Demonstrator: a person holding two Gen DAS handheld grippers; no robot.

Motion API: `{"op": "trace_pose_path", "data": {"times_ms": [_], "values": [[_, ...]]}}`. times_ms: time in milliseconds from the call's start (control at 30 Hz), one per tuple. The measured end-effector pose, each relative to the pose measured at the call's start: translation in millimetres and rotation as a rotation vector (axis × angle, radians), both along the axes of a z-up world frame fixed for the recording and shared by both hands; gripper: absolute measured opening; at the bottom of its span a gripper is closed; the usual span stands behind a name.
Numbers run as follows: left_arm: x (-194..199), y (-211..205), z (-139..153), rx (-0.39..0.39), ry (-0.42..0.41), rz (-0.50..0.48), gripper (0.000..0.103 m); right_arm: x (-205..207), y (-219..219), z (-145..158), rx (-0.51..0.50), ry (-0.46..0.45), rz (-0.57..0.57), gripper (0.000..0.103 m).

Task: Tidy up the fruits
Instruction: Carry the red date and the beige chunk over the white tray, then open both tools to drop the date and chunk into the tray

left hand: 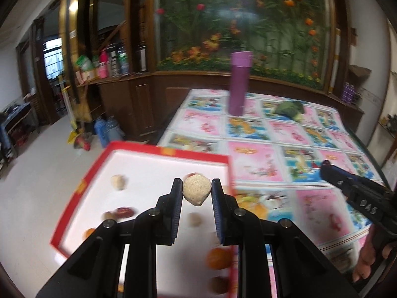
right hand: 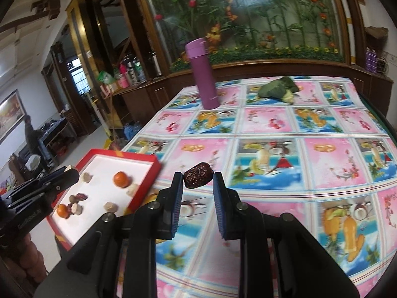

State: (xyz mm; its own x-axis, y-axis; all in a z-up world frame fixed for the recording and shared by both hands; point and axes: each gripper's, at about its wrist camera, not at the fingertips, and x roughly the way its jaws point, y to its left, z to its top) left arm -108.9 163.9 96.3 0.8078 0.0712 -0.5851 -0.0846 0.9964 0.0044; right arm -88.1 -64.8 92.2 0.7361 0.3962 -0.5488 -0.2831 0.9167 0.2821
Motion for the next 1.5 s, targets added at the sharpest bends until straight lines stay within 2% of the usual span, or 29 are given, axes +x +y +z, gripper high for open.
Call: {"op": "trace_pose_path", "data": {"times_ms": [167,267,600,900,1500], "values": [[-12,49,-11,-0.012,0.014,0.110,0.022,-4,31,-1,-0.015,0.005,0.065,0.026],[-16,66,-18,-0.016,0.024,0.141,0.022,-7,53,-4,-0.019,0.015,0.114,0.026],[-20,78,-44,-0.032,0.077,0.125,0.022,-22,134,-20,-0.063,0.057,0.296,0.027],[-17,90,-53,-0.037,0.107,0.143,0.022,-29,176,-39,-0.108,0.107,0.392,0.027],[0,90,-64,-0.036,0.140,0.129,0.022,9,195,-63,-0.108,0.200,0.401,0.027]]}}
